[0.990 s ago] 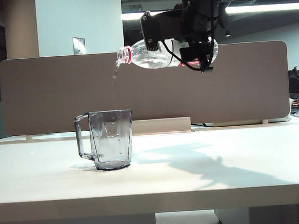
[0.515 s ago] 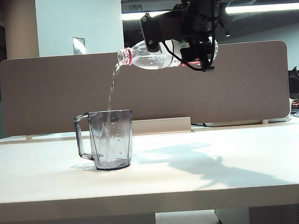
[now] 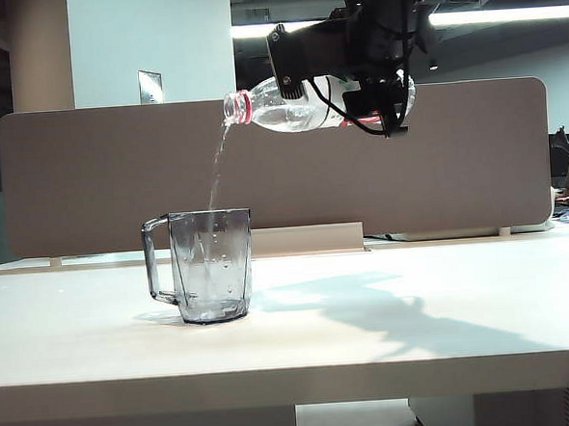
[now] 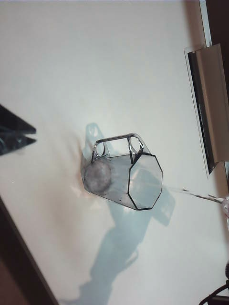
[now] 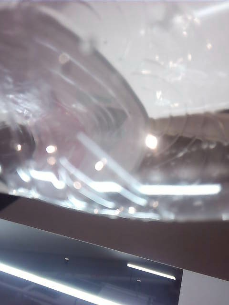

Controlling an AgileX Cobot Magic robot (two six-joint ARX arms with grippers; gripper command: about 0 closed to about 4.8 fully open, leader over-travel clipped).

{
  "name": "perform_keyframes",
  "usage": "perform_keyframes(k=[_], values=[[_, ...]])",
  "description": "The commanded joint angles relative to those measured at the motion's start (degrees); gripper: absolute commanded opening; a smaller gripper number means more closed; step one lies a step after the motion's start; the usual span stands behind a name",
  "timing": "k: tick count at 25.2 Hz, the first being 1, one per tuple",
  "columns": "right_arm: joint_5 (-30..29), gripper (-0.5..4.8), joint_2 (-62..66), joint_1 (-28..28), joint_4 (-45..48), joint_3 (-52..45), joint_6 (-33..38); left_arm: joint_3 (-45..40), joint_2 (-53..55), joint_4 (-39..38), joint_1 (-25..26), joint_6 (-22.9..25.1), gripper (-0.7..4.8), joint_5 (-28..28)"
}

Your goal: Pick up the mineral water bottle on the table and pour a little water into the mug.

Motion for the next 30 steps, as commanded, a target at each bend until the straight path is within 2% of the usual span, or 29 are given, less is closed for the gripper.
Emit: perform_keyframes(k=[1, 4, 6, 8, 13, 16, 19, 21, 24, 28, 30], values=[[-0.2, 2.30, -0.4, 0.0, 0.8, 0.4, 3.0, 0.3, 0.0, 0.5, 0.1, 0.0, -0.05, 0.2], [-0.7, 2.30, -0.4, 0.0, -0.3, 0.4, 9.5, 0.3, 0.0, 0.5, 0.1, 0.0, -0.05, 0.2], [-0.9, 2.30, -0.4, 0.0, -1.7, 0.4, 17.4, 0.3, 0.0, 0.5, 0.1, 0.0, -0.05, 0.2], [-3.3, 2.30, -0.4, 0.0, -5.7, 0.3, 35.6, 0.3, 0.0, 0.5, 0.1, 0.0, -0.05, 0.2], [-12.2, 2.30, -0.4, -0.2, -6.2, 0.0, 60.2, 0.3, 0.0, 0.5, 0.1, 0.0, -0.05, 0.2], [-15.1, 2.27, -0.4, -0.3, -1.4, -2.2, 72.0, 0.3, 0.0, 0.5, 0.1, 0.0, -0.05, 0.2], [-15.2, 2.10, -0.4, -0.3, 5.2, -7.2, 77.9, 0.3, 0.0, 0.5, 0.1, 0.0, -0.05, 0.2], [-16.6, 2.10, -0.4, -0.3, 18.5, -16.6, 83.6, 0.3, 0.0, 0.5, 0.1, 0.0, -0.05, 0.2], [-17.2, 2.10, 0.3, -0.3, 30.2, -22.7, 89.5, 0.3, 0.0, 0.5, 0.1, 0.0, -0.05, 0.2], [-17.3, 2.11, 5.0, -0.5, 41.0, -27.3, 96.8, 0.3, 0.0, 0.5, 0.1, 0.0, -0.05, 0.2], [-17.8, 2.10, 7.2, -0.5, 42.5, -27.3, 97.9, 0.3, 0.0, 0.5, 0.1, 0.0, -0.05, 0.2]])
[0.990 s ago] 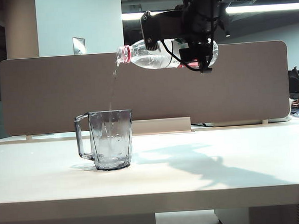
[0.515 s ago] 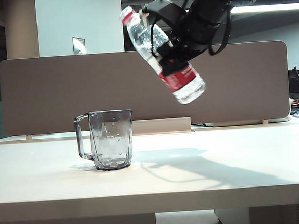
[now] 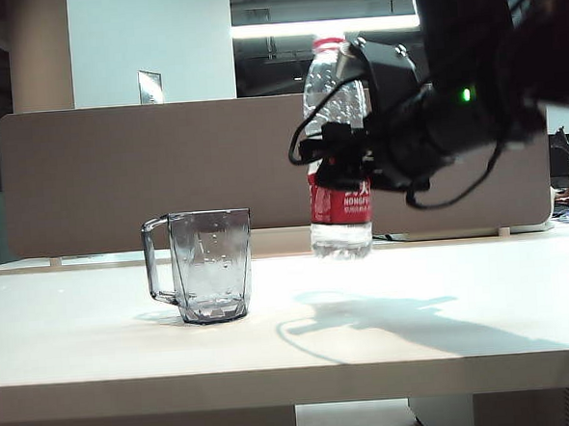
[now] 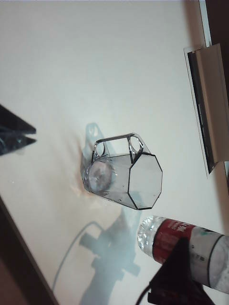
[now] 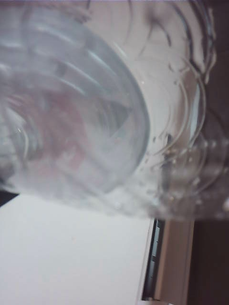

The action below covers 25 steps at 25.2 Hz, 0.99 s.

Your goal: Pick up the mineral water bottle on the table and pour a little water into the mug.

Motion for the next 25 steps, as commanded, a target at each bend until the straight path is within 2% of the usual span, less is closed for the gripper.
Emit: perform_keyframes(k=[1, 9, 10, 12, 18, 21, 22, 24, 25], values=[[-0.7, 2.11, 3.5, 0.1, 5.1, 0.0, 3.4, 0.3, 0.0, 0.5, 0.1, 0.0, -0.05, 0.2], [-0.8, 2.12, 6.2, 0.6, 5.5, -0.2, 3.3, 0.3, 0.0, 0.5, 0.1, 0.0, -0.05, 0.2], [-0.8, 2.19, 6.2, 0.6, 5.5, -0.2, 3.3, 0.3, 0.0, 0.5, 0.1, 0.0, -0.05, 0.2], [-0.8, 2.65, 6.2, 0.6, 5.4, -0.2, 3.3, 0.3, 0.0, 0.5, 0.1, 0.0, -0.05, 0.2], [-0.9, 2.75, 6.2, 0.6, 3.0, -0.2, 2.8, 0.3, 0.0, 0.5, 0.1, 0.0, -0.05, 0.2], [-0.9, 3.90, 6.2, 0.6, 3.0, -0.2, 2.8, 0.3, 0.0, 0.5, 0.1, 0.0, -0.05, 0.2], [-0.9, 4.13, 6.2, 0.6, 2.9, -0.2, 2.8, 0.3, 0.0, 0.5, 0.1, 0.0, -0.05, 0.2], [-0.9, 4.19, 6.2, 0.6, 3.0, -0.2, 2.8, 0.3, 0.0, 0.5, 0.1, 0.0, -0.05, 0.2], [-0.9, 4.46, 6.2, 0.6, 2.9, -0.2, 2.8, 0.3, 0.0, 0.5, 0.1, 0.0, -0.05, 0.2]])
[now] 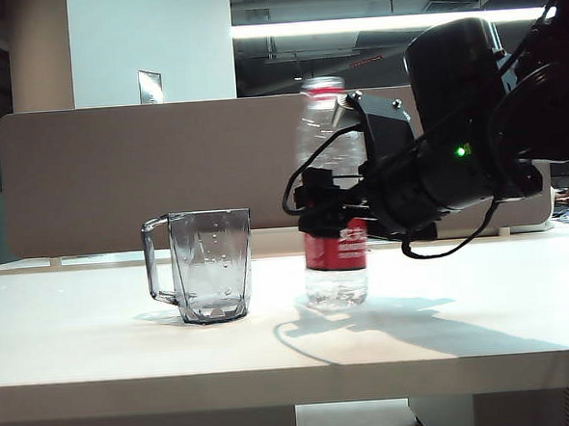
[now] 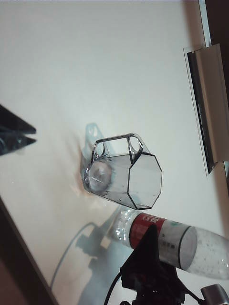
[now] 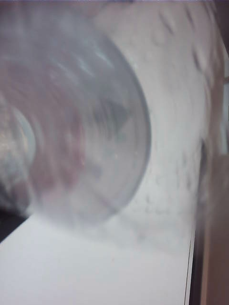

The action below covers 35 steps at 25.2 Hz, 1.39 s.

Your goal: Pick up the mineral water bottle on the table and pour a little water into the mug.

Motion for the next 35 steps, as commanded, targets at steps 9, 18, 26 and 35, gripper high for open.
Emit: perform_keyframes(k=[9, 18, 26, 35], values=[[0.0, 4.79, -3.3, 0.7, 0.6, -4.6, 0.0, 0.3, 0.0, 0.5, 0.1, 0.0, -0.05, 0.2], [2.9, 1.71, -27.2, 3.8, -10.4, -16.3, 0.0, 0.3, 0.0, 0.5, 0.1, 0.0, -0.05, 0.2], [2.7, -0.05, -48.6, 3.9, -35.9, -17.0, 0.0, 0.3, -0.2, 0.5, 0.1, 0.0, -0.05, 0.2], [2.4, -0.05, -68.7, 5.0, -51.0, -22.2, 0.1, 0.3, -0.2, 0.5, 0.1, 0.0, -0.05, 0.2]])
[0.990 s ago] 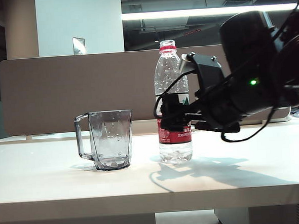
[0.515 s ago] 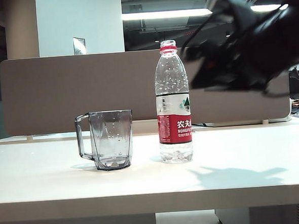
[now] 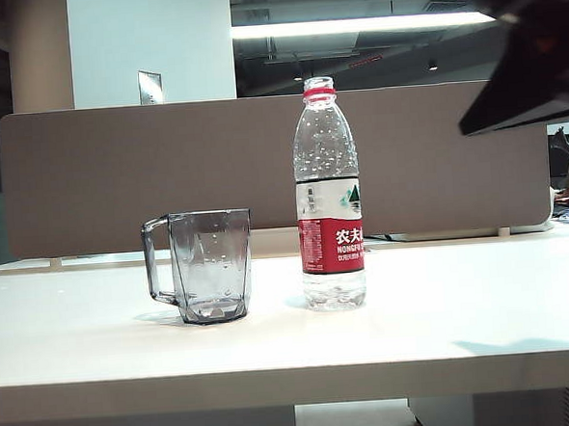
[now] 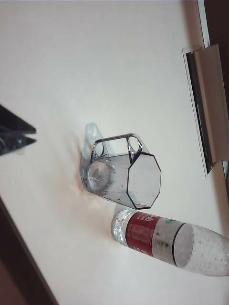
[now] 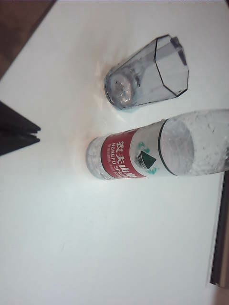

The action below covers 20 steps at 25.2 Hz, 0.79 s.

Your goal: Pick up the mineral water bottle on the table and pour a little water into the mug.

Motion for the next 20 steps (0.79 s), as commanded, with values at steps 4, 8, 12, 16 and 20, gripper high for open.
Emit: perform_keyframes(k=[4, 8, 12, 16, 20], values=[[0.9, -0.05, -14.7, 1.7, -3.8, -7.1, 0.0, 0.3, 0.0, 0.5, 0.1, 0.0, -0.05, 0.2], [4.1, -0.05, -22.1, 1.7, -7.1, -10.4, 0.0, 0.3, 0.0, 0.5, 0.1, 0.0, -0.05, 0.2], [7.6, -0.05, -33.4, 1.6, -12.4, -13.2, 0.0, 0.3, 0.0, 0.5, 0.1, 0.0, -0.05, 0.2], [9.0, -0.05, -42.5, 1.5, -18.4, -16.3, 0.1, 0.3, 0.0, 0.5, 0.1, 0.0, -0.05, 0.2], [8.5, -0.05, -42.2, 0.5, -21.4, -16.8, 0.6, 0.3, -0.2, 0.5, 0.1, 0.0, -0.05, 0.2]])
